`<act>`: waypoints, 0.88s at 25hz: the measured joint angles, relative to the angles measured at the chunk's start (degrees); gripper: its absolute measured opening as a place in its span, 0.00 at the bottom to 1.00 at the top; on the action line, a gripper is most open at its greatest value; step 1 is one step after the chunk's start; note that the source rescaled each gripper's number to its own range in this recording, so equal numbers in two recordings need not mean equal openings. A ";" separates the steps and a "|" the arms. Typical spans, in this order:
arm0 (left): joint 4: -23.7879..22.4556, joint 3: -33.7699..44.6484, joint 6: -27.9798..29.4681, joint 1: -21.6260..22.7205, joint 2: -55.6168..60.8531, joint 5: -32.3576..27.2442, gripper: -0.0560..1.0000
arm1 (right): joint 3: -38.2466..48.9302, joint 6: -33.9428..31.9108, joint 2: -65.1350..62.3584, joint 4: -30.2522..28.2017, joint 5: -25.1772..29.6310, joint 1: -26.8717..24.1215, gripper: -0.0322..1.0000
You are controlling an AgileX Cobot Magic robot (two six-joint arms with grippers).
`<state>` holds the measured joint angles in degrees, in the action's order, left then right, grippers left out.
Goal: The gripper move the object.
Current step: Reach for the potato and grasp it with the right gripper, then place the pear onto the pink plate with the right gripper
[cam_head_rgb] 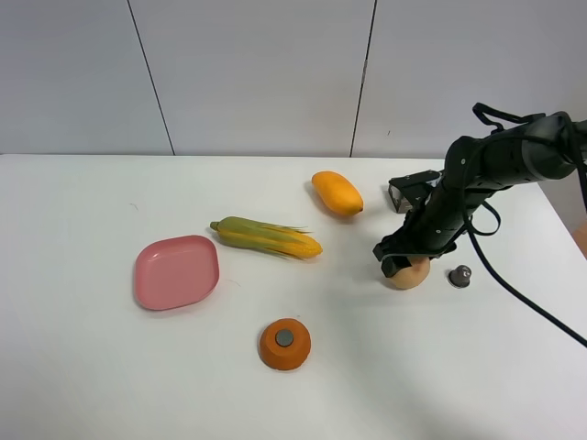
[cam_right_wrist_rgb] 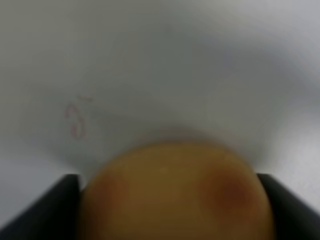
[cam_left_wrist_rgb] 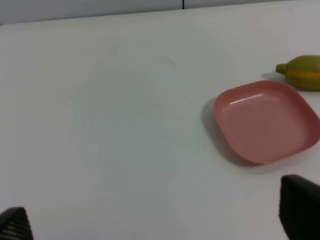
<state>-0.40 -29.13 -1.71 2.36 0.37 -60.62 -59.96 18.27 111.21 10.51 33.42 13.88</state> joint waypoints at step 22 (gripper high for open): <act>0.00 0.00 0.00 0.00 0.00 0.00 1.00 | -41.11 -4.30 6.17 2.17 8.83 19.73 0.03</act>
<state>-0.40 -29.13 -1.71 2.36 0.37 -60.62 -101.07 13.97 117.38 12.67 42.25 33.60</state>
